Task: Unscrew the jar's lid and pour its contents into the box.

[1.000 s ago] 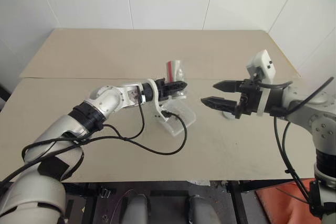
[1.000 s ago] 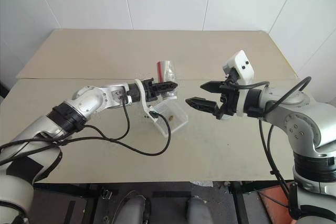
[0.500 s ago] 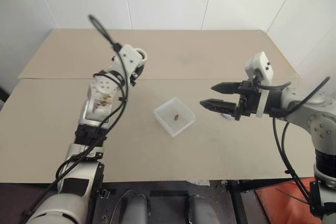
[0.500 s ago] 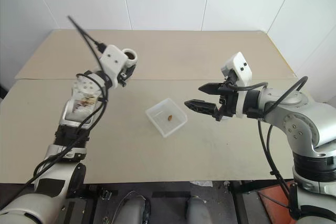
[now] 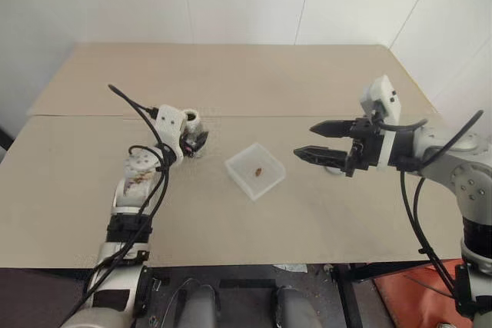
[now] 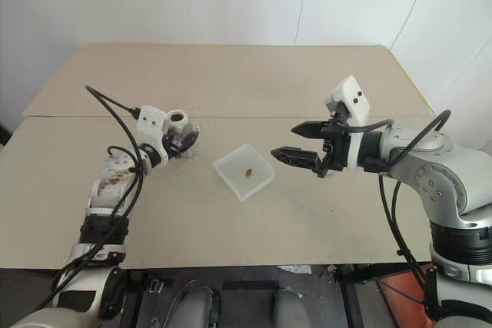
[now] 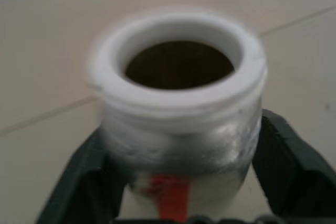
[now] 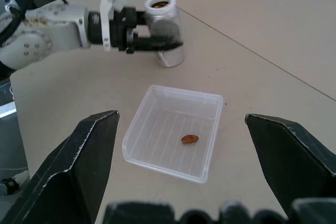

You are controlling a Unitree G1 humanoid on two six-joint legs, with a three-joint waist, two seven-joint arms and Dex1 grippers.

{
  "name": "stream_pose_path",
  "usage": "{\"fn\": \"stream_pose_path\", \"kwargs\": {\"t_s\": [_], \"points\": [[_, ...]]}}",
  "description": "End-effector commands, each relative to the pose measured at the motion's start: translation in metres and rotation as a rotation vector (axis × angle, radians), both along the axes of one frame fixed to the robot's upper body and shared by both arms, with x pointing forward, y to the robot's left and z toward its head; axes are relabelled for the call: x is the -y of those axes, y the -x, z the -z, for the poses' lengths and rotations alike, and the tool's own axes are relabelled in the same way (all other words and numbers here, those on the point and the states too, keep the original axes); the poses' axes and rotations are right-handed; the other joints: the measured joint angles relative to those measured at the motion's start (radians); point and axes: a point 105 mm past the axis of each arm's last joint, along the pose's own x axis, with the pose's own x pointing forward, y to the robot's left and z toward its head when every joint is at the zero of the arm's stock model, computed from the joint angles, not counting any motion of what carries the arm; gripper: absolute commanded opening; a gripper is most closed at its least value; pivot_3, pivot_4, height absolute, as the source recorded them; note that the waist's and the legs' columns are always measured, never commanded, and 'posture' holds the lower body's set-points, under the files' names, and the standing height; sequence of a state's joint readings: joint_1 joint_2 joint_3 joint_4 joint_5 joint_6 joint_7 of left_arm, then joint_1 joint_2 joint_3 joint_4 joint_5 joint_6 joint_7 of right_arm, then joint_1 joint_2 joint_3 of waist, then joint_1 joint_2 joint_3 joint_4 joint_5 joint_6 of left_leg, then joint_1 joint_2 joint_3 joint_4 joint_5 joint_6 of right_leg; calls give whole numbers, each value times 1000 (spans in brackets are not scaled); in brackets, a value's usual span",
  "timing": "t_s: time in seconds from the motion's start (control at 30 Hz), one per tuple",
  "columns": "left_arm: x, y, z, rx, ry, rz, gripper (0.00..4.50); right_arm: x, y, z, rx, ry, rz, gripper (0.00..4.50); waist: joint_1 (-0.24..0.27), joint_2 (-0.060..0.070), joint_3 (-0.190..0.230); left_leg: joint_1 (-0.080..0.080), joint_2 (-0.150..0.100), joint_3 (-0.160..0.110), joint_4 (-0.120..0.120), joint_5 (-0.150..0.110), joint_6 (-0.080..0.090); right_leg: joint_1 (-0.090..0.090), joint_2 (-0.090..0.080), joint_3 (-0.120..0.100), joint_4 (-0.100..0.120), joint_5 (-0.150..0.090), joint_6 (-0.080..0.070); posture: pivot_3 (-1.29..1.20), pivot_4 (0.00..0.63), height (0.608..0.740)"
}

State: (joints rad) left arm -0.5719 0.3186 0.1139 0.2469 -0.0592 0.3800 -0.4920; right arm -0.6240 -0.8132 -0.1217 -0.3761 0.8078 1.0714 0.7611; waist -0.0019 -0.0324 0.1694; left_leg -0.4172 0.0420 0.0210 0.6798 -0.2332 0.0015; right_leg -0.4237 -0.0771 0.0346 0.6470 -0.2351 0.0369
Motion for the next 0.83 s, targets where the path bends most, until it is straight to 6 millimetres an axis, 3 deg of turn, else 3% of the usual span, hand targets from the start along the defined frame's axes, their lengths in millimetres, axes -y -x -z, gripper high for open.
{"fn": "stream_pose_path", "kwargs": {"t_s": [0.03,0.2,0.37,0.5,0.67,0.83], "points": [[-2,6,-16,69,-16,4,4478,-1,5,-15,70,5,-11,4500,-1,0,0,0,0,0,0,0,0,0,0,0,0,0,0,0,150,740],[-16,31,-16,51,-69,32,4478,0,6,-12,65,8,-4,4500,-7,0,0,0,0,0,0,0,0,0,0,0,0,0,0,0,150,740],[-38,89,-14,-17,-210,189,4478,5,9,-7,54,18,15,4500,-16,0,0,2,1,1,-2,0,0,0,0,2,0,0,0,0,150,740],[-66,134,-43,31,-256,335,4478,9,10,-2,52,27,27,4500,-14,0,0,4,2,3,-2,0,0,0,1,2,-4,-1,-1,0,150,740],[-107,159,-92,125,-223,379,4478,20,13,7,77,67,-5,4500,-2,0,0,5,3,3,-3,0,0,2,0,0,-6,-1,-2,0,150,740],[-117,159,-93,102,-242,340,4478,22,9,8,85,55,-2,4500,-7,0,0,7,3,4,-4,-1,0,2,1,1,-5,-1,-1,0,150,740]]}}
